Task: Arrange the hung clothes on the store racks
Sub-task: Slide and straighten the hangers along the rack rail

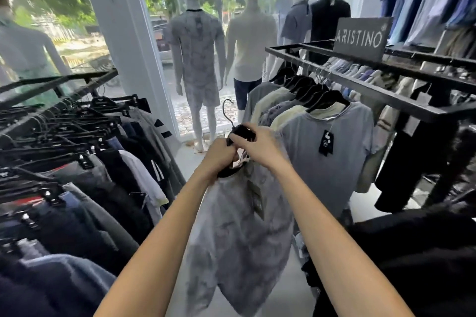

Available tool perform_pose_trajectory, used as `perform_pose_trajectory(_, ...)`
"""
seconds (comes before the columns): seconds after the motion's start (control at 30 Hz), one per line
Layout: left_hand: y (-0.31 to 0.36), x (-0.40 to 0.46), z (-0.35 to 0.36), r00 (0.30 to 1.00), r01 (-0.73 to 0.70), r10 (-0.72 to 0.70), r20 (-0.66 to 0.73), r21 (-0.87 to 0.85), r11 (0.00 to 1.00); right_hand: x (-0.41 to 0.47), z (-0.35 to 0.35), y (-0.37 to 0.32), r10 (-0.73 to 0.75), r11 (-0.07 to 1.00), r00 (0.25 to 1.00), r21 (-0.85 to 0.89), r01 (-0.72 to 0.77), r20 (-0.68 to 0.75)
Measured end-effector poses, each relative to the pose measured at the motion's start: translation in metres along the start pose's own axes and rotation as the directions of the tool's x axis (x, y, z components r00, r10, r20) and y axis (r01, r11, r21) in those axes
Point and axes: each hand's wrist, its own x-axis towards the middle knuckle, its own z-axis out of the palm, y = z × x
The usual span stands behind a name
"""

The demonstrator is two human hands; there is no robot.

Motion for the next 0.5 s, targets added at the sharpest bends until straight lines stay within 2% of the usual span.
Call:
perform_pose_trajectory(0.1, 0.012, 0.013, 0.002, 0.994, -0.088, 0.083, 0.069, 0.067, 0.994, 0.004, -0.005, 0.003, 0.201, 0.977, 0.978, -0.057, -0.204, -0.059)
perform_pose_trajectory(0.2, 0.023, 0.030, 0.015, 0.969, -0.204, 0.170, 0.179, 0.197, 0.959, 0.004, -0.019, 0.008, 0.354, 0.933, 0.921, 0.000, -0.359, -0.159)
perform_pose_trajectory(0.37, 0.032, 0.060, 0.050, 0.924, -0.348, 0.256, 0.282, 0.348, 0.871, 0.006, -0.036, 0.036, 0.473, 0.878, 0.838, 0.223, -0.423, -0.271)
perform_pose_trajectory(0.5, 0.046, 0.093, 0.084, 0.890, -0.431, 0.299, 0.345, 0.416, 0.801, 0.018, -0.060, 0.046, 0.522, 0.834, 0.790, 0.387, -0.394, -0.321)
